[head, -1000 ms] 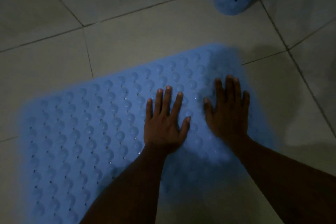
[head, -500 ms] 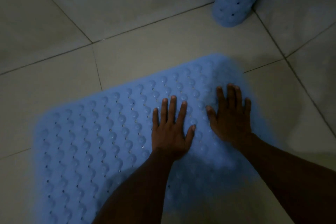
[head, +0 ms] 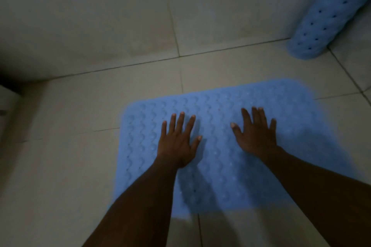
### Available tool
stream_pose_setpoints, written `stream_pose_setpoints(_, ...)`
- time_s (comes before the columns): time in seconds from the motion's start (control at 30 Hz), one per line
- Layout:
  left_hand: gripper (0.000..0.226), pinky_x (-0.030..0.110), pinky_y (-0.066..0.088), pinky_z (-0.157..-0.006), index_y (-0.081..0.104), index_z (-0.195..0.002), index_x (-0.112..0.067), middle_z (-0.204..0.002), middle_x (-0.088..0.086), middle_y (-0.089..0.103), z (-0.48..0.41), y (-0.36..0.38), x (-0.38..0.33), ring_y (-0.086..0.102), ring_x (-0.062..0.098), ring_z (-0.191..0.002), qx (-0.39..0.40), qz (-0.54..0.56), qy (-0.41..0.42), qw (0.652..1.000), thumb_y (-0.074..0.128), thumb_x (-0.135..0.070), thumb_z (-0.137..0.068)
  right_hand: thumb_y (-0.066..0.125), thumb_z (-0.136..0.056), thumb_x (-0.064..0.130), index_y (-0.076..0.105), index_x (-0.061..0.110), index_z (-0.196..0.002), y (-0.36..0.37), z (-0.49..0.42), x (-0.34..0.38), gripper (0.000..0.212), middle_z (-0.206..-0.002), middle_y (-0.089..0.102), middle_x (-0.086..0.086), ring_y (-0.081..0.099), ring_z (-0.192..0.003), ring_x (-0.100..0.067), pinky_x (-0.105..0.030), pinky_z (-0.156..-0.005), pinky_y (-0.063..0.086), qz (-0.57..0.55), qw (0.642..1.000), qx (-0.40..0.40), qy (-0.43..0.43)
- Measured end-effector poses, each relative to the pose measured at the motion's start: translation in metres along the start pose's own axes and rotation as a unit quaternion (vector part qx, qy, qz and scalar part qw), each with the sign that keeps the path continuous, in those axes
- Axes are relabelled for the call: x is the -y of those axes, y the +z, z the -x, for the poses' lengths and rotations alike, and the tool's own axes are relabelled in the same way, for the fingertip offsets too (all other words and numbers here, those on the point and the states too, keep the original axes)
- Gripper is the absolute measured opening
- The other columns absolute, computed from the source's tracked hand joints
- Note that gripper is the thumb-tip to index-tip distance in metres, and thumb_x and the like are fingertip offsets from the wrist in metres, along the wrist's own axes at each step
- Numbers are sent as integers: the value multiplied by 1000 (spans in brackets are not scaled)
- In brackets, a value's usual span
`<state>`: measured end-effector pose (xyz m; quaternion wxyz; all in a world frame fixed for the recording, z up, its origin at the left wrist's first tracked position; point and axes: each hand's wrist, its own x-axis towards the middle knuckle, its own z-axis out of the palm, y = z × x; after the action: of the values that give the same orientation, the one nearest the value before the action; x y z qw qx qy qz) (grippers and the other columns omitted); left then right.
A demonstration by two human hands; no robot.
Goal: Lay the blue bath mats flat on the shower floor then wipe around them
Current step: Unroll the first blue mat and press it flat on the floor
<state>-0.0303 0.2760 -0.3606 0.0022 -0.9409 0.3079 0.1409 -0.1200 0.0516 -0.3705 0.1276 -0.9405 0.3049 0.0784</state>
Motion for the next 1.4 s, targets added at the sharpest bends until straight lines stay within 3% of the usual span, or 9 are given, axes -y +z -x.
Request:
stream_pose_setpoints(0.2, 70, 50, -11, -124, -14, -160, -33, -169, 2, -20, 35, 11, 61, -23, 25, -154, 36, 20, -40, 998, 11, -62, -102, 29, -98, 59, 14, 27, -158, 19, 18, 91, 69, -167, 7, -5, -4, -155, -23, -57, -122, 3, -10, 997, 23, -66)
stream_pose_setpoints(0.3, 69, 49, -12, -124, -14, -160, -32, -168, 3, -21, 45, 27, 76, -24, 25, -153, 36, 35, -50, 997, 12, -61, -103, 34, -98, 57, 23, 24, -157, 44, 25, 117, 69, -165, 17, -10, 6, -154, -27, -60, -120, 10, 4, 995, -3, -98)
stream_pose_setpoints(0.4, 71, 49, -14, -124, -11, -161, -32, -169, 3, -20, 47, 39, 87, -24, 26, -154, 12, 51, -61, 997, 7, -62, -100, 32, -92, 56, 36, 19, -152, 64, 27, 130, 71, -160, 31, -16, 21, -151, -35, -65, -115, 21, 25, 992, -40, -120)
stream_pose_setpoints(0.53, 73, 53, -9, -124, -1, -162, -32, -170, 5, -15, 47, 62, 101, -20, 28, -155, -36, 75, -75, 994, 10, -64, -97, 28, -95, 55, 28, 19, -156, 91, 27, 146, 70, -163, 23, -18, 17, -152, -35, -66, -116, 15, 46, 990, -60, -120)
stream_pose_setpoints(0.67, 72, 54, -2, -125, 4, -163, -29, -171, 7, -9, 48, 75, 103, -15, 29, -156, -76, 72, -74, 992, 22, -62, -101, 29, -98, 50, 18, 19, -158, 103, 31, 149, 69, -164, 17, -17, 10, -154, -32, -63, -119, 8, 78, 987, -94, -106)
stream_pose_setpoints(0.97, 79, 56, 1, -125, -6, -162, -25, -169, 12, -17, 46, 71, 103, -20, 32, -154, -37, 71, -73, 994, 19, -66, -99, 25, -99, 52, 7, 19, -159, 99, 29, 149, 71, -166, 6, -17, 2, -154, -33, -65, -118, 8, 96, 987, -73, -105)
stream_pose_setpoints(1.23, 78, 53, -6, -125, -4, -162, -28, -169, 11, -16, 44, 71, 102, -22, 31, -154, -35, 77, -74, 994, 17, -67, -98, 23, -96, 60, 19, 18, -158, 97, 27, 149, 75, -164, 15, -19, 11, -153, -36, -69, -115, 11, 67, 991, -44, -108)
stream_pose_setpoints(1.33, 77, 53, -9, -124, -15, -160, -27, -166, 12, -25, 43, 55, 96, -28, 33, -151, 24, 72, -89, 993, 15, -65, -100, 10, -88, 69, 13, 23, -159, 85, 25, 144, 85, -167, 7, -13, 2, -154, -32, -65, -118, 4, 30, 991, 6, -130)
stream_pose_setpoints(1.4, 77, 52, -13, -124, -18, -160, -26, -165, 12, -28, 44, 42, 81, -30, 34, -150, 52, 63, -105, 991, 17, -63, -101, 13, -87, 70, 20, 26, -157, 66, 27, 128, 83, -166, 14, -10, 6, -154, -29, -63, -118, 9, -6, 990, 7, -137)
